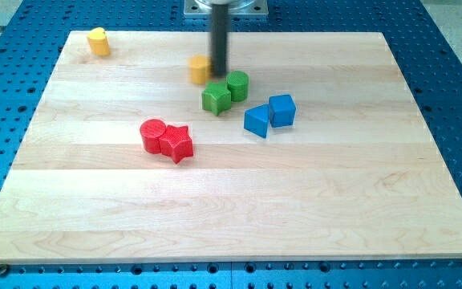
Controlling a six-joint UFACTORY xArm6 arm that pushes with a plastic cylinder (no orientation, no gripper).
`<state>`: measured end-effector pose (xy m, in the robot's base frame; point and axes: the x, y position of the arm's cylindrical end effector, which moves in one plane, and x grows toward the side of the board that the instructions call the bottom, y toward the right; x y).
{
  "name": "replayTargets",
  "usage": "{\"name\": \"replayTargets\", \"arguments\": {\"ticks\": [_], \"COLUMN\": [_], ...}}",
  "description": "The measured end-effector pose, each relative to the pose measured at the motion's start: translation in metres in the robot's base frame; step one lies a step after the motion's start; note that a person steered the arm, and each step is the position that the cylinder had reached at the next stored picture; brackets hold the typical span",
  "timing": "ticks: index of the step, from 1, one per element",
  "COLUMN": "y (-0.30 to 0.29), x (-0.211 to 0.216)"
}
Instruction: Place the yellow blocks at the top left of the board
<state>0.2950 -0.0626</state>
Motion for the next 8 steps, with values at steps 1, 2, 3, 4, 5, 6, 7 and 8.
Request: {"name": "replayTargets", "arguments": {"ticks": [1,2,3,4,5,6,7,8], "y": [0.014,-0.086,-0.115,-0.08,-0.085,-0.127,-0.106,-0.067], "x": [0.03,0.032,0.008,0.036,-0.007,-0.018,-0.005,-0.021]}}
